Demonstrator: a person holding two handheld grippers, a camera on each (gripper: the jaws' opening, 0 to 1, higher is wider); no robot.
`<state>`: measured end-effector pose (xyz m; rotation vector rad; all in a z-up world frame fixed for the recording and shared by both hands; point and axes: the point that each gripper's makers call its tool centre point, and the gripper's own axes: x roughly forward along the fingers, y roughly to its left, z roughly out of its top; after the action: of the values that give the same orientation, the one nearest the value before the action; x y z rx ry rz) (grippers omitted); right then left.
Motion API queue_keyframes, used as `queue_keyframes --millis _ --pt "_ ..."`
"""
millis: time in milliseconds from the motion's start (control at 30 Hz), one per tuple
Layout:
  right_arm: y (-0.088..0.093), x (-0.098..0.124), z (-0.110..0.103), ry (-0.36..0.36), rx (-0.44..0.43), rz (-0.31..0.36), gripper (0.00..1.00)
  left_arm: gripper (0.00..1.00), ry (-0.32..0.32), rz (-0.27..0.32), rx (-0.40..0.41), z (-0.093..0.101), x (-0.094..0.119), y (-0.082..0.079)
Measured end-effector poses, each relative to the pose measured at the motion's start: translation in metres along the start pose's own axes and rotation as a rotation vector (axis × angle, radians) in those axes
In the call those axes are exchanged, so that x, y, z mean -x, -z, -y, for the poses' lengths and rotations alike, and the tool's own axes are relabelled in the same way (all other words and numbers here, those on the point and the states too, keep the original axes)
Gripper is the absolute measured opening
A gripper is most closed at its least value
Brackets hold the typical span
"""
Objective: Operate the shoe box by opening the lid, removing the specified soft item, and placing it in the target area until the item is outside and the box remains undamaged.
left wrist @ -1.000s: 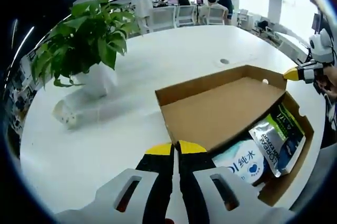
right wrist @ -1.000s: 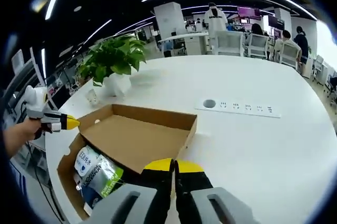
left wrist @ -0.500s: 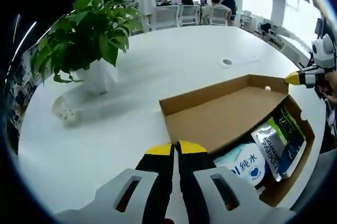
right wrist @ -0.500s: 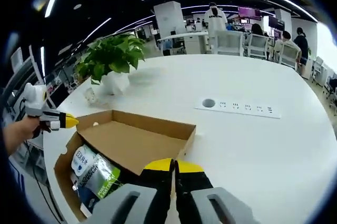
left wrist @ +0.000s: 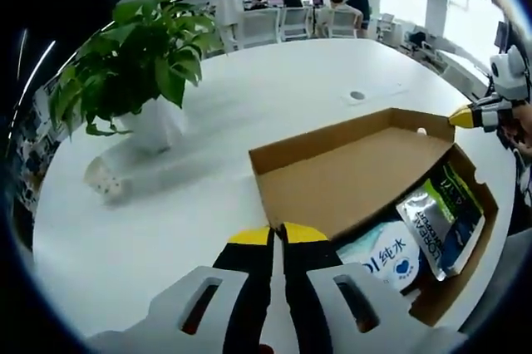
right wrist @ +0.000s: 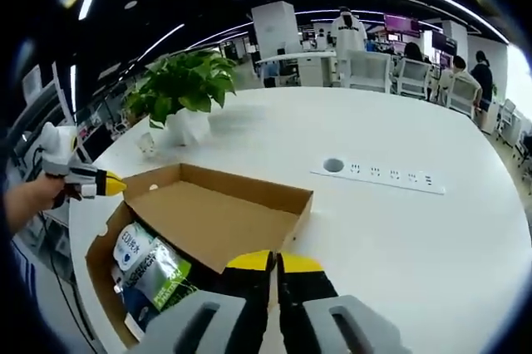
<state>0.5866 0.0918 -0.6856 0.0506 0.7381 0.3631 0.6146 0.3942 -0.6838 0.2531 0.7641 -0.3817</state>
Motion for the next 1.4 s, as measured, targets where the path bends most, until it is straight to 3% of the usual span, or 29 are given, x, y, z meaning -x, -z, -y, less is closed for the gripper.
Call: queue_keyframes --millis 233,867,1400 --pt "0.0 0.006 -0.007 -0.027 0.056 0.003 0.05 0.07 -0.006 0.008 -0.026 0.003 0.006 -0.002" --pt "0.0 0.039 -0.039 -0.124 0.209 0.056 0.38 0.24 0.017 0.051 -0.085 0.025 0.035 0.001" --pt "0.025 0.08 -0.055 -0.169 0.307 0.088 0.61 0.37 0.1 0.074 -0.093 0.076 0.069 0.022"
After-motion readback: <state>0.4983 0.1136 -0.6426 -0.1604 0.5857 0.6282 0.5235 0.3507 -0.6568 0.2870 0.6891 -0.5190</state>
